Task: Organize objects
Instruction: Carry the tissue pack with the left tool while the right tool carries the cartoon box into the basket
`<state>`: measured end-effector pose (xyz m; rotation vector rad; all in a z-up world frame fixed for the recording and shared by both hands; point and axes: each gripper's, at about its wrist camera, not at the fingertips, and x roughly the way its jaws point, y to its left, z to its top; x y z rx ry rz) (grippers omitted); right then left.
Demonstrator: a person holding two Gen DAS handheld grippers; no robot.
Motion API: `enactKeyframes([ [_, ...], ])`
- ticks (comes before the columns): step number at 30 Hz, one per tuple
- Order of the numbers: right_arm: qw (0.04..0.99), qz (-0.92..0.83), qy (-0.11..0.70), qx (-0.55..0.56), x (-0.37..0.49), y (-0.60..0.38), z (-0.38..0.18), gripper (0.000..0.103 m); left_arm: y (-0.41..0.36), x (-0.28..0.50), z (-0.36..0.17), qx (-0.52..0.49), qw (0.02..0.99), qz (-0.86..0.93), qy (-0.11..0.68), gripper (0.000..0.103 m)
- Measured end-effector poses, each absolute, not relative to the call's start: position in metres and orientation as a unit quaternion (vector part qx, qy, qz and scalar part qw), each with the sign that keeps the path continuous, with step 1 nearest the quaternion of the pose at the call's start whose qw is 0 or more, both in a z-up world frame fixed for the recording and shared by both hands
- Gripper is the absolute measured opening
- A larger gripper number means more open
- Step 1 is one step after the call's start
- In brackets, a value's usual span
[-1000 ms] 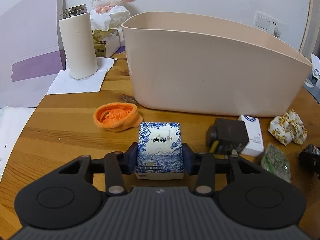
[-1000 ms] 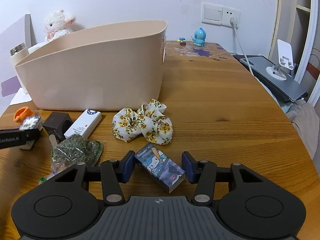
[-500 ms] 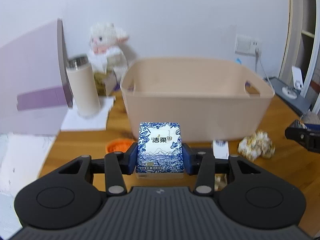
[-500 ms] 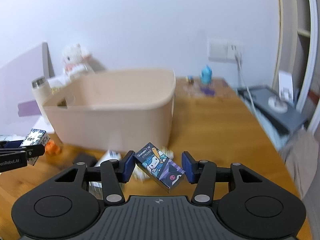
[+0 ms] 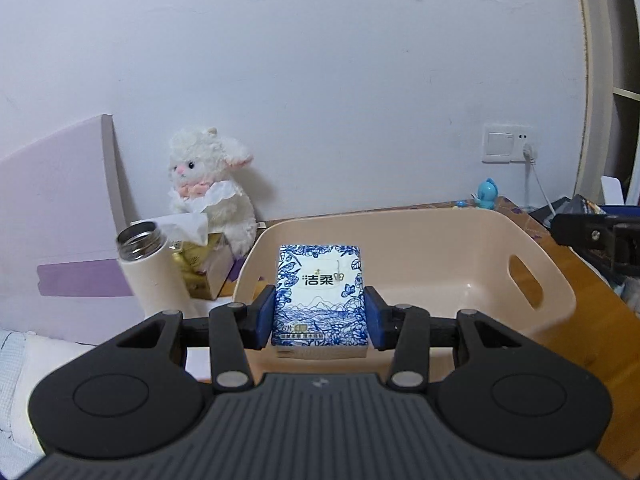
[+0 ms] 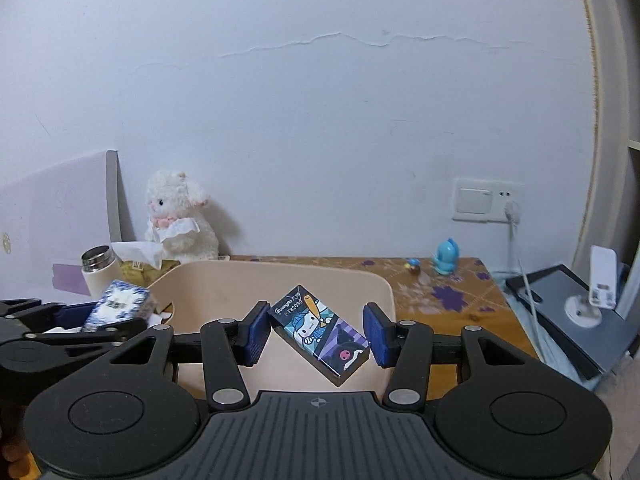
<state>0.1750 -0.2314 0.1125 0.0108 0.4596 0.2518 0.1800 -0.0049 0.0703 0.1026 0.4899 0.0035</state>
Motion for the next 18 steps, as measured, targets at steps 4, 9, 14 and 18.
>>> enactKeyframes([
  [4, 0.958, 0.126, 0.256, -0.005, 0.207, -0.22, 0.105, 0.047, -0.008, 0.215, 0.065, 0.049, 0.962, 0.006, 0.267, 0.048],
  [9, 0.938, 0.137, 0.319, -0.013, 0.244, -0.206, 0.083, 0.047, -0.011, 0.257, 0.041, 0.053, 0.942, 0.004, 0.333, 0.048],
  [14, 0.918, 0.141, 0.367, -0.043, 0.263, -0.191, 0.059, 0.047, -0.012, 0.279, 0.014, 0.065, 0.92, 0.006, 0.387, 0.048],
  [18, 0.904, 0.141, 0.398, -0.064, 0.273, -0.182, 0.042, 0.047, -0.014, 0.29, 0.0, 0.08, 0.899, 0.007, 0.43, 0.048],
])
